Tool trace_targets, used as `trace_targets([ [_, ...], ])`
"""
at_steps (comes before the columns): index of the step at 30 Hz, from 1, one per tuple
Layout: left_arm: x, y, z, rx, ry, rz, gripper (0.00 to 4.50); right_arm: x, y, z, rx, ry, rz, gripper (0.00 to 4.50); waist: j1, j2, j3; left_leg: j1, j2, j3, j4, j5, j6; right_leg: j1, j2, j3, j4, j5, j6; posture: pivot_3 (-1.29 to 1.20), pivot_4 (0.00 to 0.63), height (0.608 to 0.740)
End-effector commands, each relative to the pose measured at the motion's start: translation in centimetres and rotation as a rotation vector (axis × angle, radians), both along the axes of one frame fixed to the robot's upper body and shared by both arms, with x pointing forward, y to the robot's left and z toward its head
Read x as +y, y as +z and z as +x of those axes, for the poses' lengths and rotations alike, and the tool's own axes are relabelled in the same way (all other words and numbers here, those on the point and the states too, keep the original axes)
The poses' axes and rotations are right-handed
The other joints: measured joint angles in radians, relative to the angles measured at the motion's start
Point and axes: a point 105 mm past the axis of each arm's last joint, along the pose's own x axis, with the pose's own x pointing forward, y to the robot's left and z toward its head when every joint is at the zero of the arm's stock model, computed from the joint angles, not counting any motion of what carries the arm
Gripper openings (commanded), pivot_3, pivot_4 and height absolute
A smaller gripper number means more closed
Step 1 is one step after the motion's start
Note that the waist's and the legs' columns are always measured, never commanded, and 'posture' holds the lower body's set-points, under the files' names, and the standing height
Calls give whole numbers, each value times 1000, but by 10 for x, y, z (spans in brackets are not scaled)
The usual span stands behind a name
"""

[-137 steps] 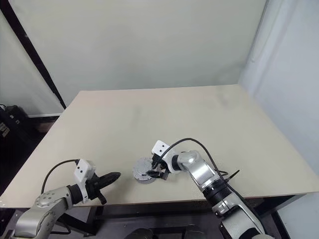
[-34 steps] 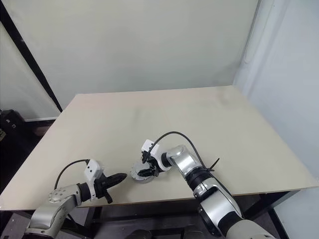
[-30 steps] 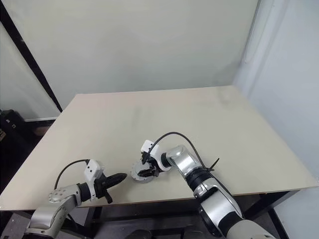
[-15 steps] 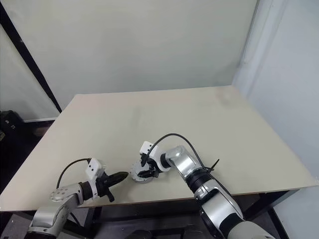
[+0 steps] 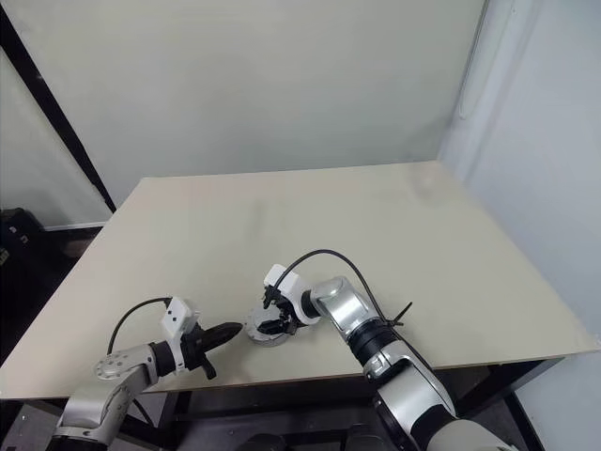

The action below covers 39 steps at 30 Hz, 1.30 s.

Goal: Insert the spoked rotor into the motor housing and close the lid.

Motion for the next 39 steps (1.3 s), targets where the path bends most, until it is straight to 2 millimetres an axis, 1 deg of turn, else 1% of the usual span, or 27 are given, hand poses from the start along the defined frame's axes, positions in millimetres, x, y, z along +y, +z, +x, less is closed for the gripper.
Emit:
trace_targets([
  [1, 4, 10, 5, -47, 10, 6, 0, 2, 5, 0, -9, -3, 16, 3367, 0, 0, 0, 0, 0, 0, 0, 0, 0, 0, 0, 0, 0, 0, 0, 0, 0, 740],
  [6, 1, 9, 7, -51, 5, 6, 0, -1, -2, -2, -32, 10, -19, 3367, 0, 0, 0, 0, 0, 0, 0, 0, 0, 0, 0, 0, 0, 0, 0, 0, 0, 740],
  [14, -3, 7, 9, -55, -4, 8, 0, -4, -5, -1, -67, 15, -37, 3367, 0, 0, 0, 0, 1, 0, 0, 0, -1, 0, 0, 0, 0, -1, -1, 0, 0, 740],
  [20, -7, 6, 10, -55, -21, 10, 0, -5, -7, -2, -63, 21, -41, 3367, 0, 0, 0, 0, 1, 0, 0, 0, -1, 0, 0, 0, 0, -1, -1, 0, 0, 740],
  [26, -12, -2, 13, -43, -40, 32, 0, -7, -6, 0, -63, 16, -44, 3367, 0, 0, 0, 0, 1, 1, 0, 0, 0, 0, 0, 0, 0, -1, -1, 0, 0, 740],
  [33, -18, -19, 13, 2, -75, 95, 0, -7, -6, 0, -63, 18, -43, 3367, 0, 0, 0, 0, 0, 0, 0, 0, 0, 1, 0, -1, 0, 0, 0, 0, 0, 740],
  [39, -22, -22, 15, 13, -80, 100, 0, -7, -3, 0, -70, 14, -27, 3367, 1, 0, 0, 0, 0, 0, 0, 0, 0, 1, 0, 0, -1, 0, 0, 0, 0, 740],
])
